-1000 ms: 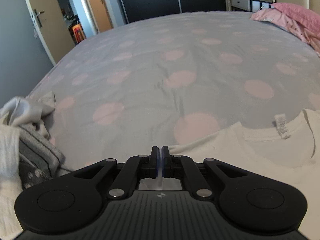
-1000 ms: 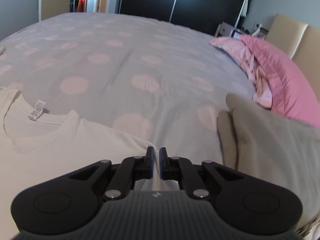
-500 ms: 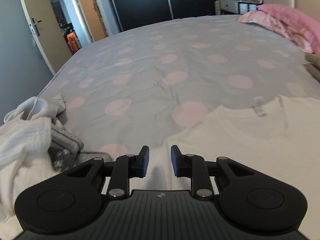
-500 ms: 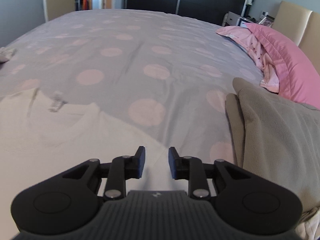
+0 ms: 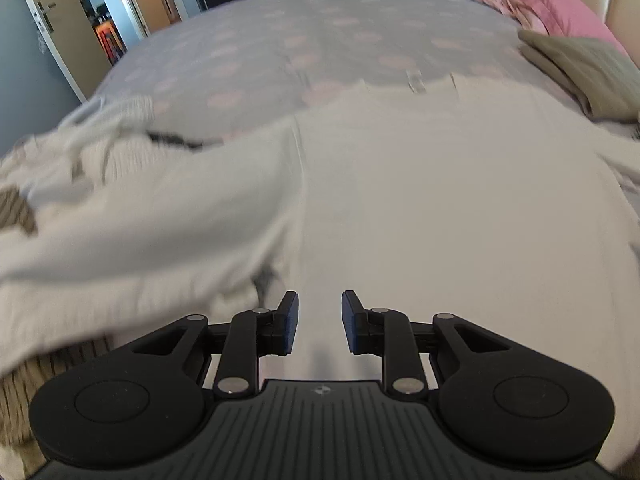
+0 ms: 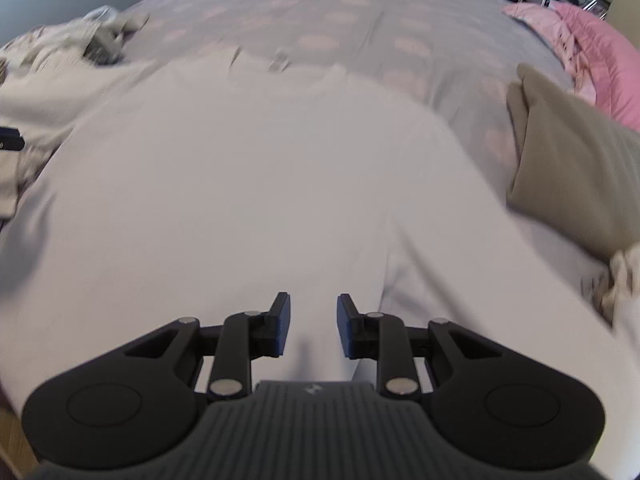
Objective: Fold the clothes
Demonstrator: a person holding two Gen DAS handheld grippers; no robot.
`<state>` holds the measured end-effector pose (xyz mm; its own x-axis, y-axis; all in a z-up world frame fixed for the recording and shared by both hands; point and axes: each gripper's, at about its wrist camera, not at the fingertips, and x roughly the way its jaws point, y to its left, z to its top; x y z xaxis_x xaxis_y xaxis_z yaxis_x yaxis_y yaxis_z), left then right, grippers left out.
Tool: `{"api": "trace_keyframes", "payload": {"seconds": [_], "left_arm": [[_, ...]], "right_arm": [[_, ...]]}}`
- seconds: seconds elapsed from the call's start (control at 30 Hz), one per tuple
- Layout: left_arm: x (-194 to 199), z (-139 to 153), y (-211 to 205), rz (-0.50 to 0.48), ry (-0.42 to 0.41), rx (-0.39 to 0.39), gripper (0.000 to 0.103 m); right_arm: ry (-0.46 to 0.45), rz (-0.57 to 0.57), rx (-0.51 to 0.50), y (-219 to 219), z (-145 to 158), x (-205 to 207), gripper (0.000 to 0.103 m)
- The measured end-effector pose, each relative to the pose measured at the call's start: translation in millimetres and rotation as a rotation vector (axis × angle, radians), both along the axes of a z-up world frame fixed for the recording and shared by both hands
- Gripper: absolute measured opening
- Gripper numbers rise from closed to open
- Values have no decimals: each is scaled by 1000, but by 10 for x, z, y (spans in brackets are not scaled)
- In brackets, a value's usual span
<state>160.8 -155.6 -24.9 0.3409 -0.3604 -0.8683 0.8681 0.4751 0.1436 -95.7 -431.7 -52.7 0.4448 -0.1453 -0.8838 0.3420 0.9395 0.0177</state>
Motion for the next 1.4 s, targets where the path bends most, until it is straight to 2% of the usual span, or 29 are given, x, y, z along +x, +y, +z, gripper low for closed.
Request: {"api": "trace_keyframes", "payload": {"seconds": [0.17, 0.37, 0.53, 0.63, 0.7, 0.8, 0.9, 1.0, 1.23, 1.4], "left_arm": [[-312, -194, 388, -15, 56, 86, 22], [-641, -513, 677, -33, 100, 199, 22], [-907, -753, 684, -116, 72, 317, 22], [-970, -859, 706, -129, 67, 365, 22], [-981, -864, 695, -128, 57, 374, 22], [-973, -771, 644, -115, 36, 347, 22], [-969, -614, 546, -112, 30, 277, 22], [-987, -454, 378, -109, 32, 201, 22], [-994, -271, -73, -48, 15, 27, 22], [-935, -167, -269, -8, 0, -90, 22]], "right_arm": [[66, -5, 101, 356, -237, -520, 28], [138, 31, 162, 760, -423, -833, 28], [212, 73, 158, 1086, -552, -935, 28], [276, 115, 124, 1246, -698, -1016, 28], [281, 134, 99, 1301, -728, -1081, 28], [302, 133, 97, 1325, -750, -1171, 28], [301, 117, 100, 1320, -724, -1244, 28], [263, 101, 90, 1297, -646, -1308, 28], [113, -82, 58, 875, -364, -1492, 28], [-55, -280, -75, 363, -61, -1693, 28]]}}
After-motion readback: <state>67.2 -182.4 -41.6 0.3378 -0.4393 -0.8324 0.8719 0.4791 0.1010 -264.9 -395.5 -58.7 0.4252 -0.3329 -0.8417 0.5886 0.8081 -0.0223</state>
